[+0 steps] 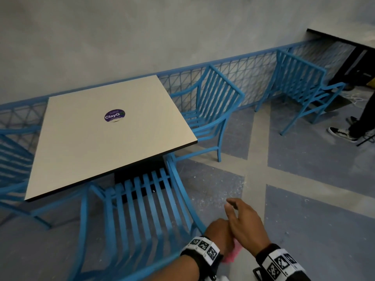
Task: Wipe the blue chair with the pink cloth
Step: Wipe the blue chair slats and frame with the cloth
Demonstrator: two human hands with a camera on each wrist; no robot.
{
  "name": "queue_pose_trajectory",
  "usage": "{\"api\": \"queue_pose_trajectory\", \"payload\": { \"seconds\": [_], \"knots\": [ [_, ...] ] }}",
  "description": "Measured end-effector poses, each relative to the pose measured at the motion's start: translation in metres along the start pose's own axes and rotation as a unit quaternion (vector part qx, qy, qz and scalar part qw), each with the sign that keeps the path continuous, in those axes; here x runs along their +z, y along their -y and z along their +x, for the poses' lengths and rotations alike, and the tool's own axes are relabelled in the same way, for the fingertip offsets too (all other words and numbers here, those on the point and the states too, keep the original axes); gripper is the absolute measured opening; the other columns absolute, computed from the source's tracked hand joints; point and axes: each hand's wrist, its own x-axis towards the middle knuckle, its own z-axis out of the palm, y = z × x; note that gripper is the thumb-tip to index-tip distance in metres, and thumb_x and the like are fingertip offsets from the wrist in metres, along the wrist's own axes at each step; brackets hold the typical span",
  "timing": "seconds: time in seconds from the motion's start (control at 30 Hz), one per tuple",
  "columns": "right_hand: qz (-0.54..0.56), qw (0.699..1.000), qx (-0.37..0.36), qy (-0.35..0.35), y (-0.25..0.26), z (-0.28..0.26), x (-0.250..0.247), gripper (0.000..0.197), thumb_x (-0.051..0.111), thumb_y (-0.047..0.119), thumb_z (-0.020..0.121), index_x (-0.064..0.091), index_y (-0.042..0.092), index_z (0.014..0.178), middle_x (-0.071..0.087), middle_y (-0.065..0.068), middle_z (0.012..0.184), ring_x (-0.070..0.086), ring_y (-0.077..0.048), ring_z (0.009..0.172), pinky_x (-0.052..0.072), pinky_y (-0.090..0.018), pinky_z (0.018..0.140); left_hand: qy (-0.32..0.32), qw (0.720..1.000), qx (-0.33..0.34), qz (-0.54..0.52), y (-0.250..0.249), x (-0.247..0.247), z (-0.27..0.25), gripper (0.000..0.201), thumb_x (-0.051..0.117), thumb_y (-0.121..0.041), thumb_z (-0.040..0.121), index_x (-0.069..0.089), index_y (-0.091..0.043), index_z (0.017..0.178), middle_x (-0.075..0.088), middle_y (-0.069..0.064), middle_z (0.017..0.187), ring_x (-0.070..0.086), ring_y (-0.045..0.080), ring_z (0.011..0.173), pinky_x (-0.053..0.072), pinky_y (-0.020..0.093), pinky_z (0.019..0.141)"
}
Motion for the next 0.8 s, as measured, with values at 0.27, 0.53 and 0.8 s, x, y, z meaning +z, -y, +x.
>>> {"api": "queue_pose_trajectory", "payload": {
  "seconds": [0.27, 0.53, 0.8],
  "knots": [
    [-0.035, 0.998, -0.039, 0.024, 0.018, 0.012, 0.003, 0.038, 0.049, 0.045, 0.098, 0.064, 0.02, 0.122, 0.07, 0.002, 0.121, 0.062, -0.015, 0.113, 0.048, -0.032, 0.096, -0.022, 0.994, -0.031, -0.105, 0.021, -0.001, -0.016, 0.022, 0.055, -0.016, 0.101, 0.07, -0.003, 0.111, 0.073, 0.022, 0.117, 0.069, 0.036, 0.098, 0.05, 0.038, 0.082],
    [-0.025, 0.997, -0.065, 0.041, 0.06, 0.019, 0.009, 0.034, 0.051, 0.04, 0.099, 0.064, 0.016, 0.119, 0.071, -0.002, 0.119, 0.065, -0.018, 0.111, 0.046, -0.028, 0.088, -0.209, 0.896, -0.101, -0.379, 0.135, -0.031, -0.105, 0.036, 0.076, -0.04, 0.075, 0.075, -0.029, 0.11, 0.079, -0.005, 0.106, 0.074, 0.011, 0.101, 0.06, 0.039, 0.095],
    [-0.077, 0.98, -0.112, 0.144, 0.115, 0.01, 0.045, 0.039, 0.049, 0.042, 0.099, 0.064, 0.016, 0.123, 0.069, -0.003, 0.126, 0.063, -0.021, 0.115, 0.047, -0.033, 0.093, -0.341, 0.766, -0.158, -0.523, 0.308, -0.002, -0.29, 0.035, 0.083, -0.003, 0.076, 0.069, 0.003, 0.108, 0.071, 0.023, 0.094, 0.066, 0.025, 0.08, 0.054, 0.029, 0.06]
  ]
}}
